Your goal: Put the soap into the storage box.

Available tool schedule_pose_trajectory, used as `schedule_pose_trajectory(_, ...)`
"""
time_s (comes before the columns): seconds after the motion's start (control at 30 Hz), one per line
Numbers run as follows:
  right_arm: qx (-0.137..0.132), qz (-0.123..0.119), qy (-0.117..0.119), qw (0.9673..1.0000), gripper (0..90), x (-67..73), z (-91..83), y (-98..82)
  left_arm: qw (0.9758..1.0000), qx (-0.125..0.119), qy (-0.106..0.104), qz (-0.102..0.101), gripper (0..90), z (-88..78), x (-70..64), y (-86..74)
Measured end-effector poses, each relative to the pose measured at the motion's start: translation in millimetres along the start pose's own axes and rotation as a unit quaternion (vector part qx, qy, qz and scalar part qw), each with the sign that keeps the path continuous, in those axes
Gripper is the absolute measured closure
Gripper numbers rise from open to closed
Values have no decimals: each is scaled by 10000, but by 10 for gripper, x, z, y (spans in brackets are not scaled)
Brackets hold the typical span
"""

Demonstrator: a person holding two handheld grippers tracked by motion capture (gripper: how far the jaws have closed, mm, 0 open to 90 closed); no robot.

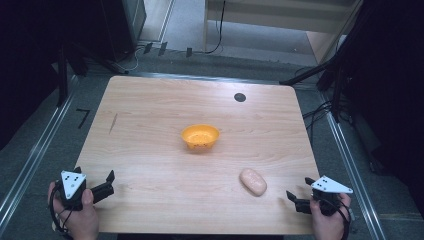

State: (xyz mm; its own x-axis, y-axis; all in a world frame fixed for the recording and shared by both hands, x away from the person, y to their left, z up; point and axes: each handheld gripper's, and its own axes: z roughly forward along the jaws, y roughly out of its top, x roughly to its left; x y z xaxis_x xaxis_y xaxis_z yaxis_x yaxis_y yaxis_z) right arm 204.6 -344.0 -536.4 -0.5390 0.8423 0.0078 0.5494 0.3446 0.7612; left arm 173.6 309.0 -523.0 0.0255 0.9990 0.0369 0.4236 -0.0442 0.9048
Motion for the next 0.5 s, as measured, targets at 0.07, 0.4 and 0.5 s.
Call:
schedule_pose_trajectory(0.07, 113, -98, 38, 9999, 142, 25, 12, 38, 10000, 16, -32, 28, 0, 4, -4, 2)
schedule_pose_trajectory(0.4, 611, -465, 328, 9965, 147, 116, 93, 190, 10000, 22, 0, 91, 0, 6, -16, 2)
schedule_pose_trajectory(0.5, 706, -539, 395, 9953, 148, 127, 112, 229, 9999, 29, -14, 97, 0, 7, -17, 3)
